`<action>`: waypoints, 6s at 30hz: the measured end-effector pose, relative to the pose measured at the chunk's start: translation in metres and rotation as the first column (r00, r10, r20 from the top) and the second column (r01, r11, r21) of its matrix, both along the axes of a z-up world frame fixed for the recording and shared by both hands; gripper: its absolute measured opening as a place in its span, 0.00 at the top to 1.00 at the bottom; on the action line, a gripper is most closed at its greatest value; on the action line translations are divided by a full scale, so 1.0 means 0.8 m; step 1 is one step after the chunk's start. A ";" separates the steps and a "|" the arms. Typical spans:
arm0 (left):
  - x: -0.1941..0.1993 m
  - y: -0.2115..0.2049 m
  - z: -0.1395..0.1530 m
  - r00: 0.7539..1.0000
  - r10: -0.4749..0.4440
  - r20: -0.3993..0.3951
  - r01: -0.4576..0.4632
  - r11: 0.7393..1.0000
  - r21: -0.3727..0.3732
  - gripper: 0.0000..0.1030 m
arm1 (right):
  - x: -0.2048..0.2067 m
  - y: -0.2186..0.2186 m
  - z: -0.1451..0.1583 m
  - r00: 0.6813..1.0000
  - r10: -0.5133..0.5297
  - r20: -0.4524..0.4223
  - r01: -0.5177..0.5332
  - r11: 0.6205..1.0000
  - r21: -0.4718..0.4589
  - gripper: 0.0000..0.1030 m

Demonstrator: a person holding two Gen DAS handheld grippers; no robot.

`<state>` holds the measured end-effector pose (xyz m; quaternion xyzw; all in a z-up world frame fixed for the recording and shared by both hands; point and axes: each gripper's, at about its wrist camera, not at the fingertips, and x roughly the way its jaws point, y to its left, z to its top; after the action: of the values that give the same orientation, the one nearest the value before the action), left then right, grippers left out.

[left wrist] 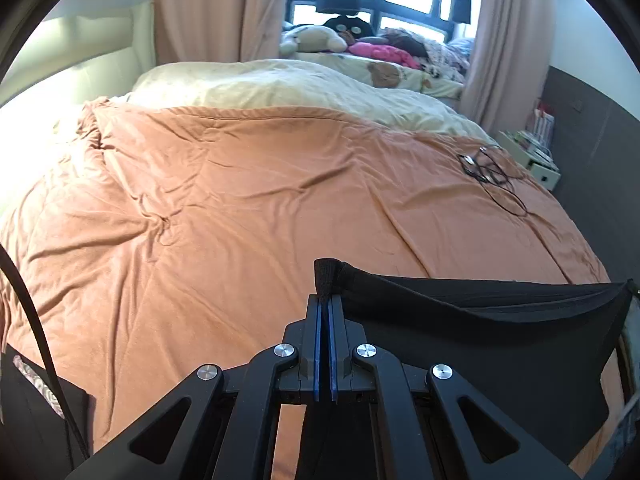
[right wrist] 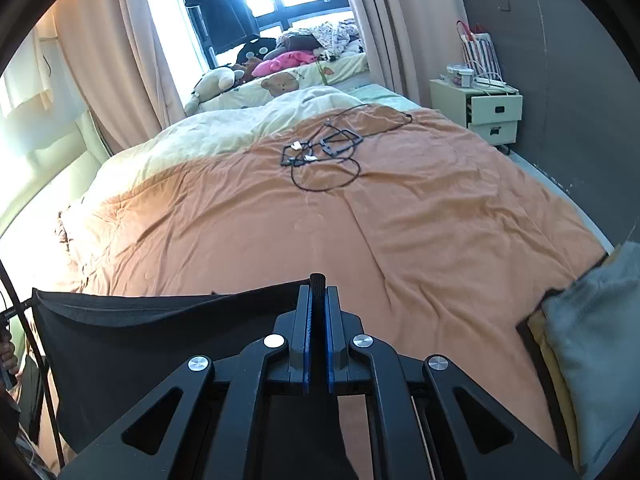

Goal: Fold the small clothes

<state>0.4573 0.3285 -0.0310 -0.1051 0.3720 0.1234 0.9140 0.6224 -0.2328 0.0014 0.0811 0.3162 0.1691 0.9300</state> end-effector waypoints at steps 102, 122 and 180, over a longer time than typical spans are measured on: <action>0.201 -0.060 -0.207 0.932 0.018 -0.363 -0.014 1.000 0.013 0.32 | 0.214 0.267 -0.143 0.942 0.054 -0.330 -0.155 0.945 -0.287 0.54; 0.204 -0.143 -0.187 0.935 -0.113 -0.337 0.109 0.994 -0.030 0.49 | 0.217 0.328 -0.149 0.953 0.103 -0.284 -0.202 0.918 -0.342 0.86; -0.111 -0.187 -0.208 0.915 -0.065 -0.398 0.024 0.994 -0.106 0.34 | -0.133 0.174 -0.142 0.879 0.132 -0.459 -0.295 0.906 -0.304 0.31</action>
<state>0.3686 0.1786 -0.1975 -0.1141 0.5593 0.1029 0.8146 0.5161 -0.0933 -0.1119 -0.0937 0.5452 0.1888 0.8114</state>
